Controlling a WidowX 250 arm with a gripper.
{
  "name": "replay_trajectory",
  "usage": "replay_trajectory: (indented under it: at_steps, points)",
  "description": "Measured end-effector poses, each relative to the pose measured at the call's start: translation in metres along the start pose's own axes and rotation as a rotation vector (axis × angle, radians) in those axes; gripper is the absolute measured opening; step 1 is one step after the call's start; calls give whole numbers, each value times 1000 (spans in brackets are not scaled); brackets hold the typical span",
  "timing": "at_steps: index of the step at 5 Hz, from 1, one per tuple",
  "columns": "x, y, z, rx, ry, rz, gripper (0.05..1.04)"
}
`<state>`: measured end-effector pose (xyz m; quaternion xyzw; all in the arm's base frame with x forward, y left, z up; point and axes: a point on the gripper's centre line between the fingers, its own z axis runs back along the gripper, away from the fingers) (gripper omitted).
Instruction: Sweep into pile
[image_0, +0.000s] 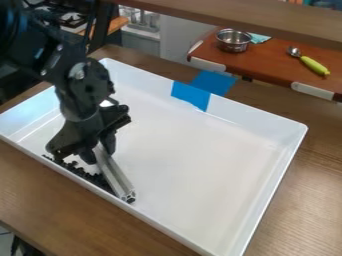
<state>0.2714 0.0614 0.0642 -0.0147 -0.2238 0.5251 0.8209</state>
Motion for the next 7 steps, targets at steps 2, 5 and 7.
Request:
replay_trajectory:
  at_steps: [2, 5, 7]
  points:
    - [8, -73, 19, -8, 80, 183, 329]
    - [8, -127, -12, 98, 69, 297, 386]
    - [8, -134, -19, 174, 104, 218, 964]
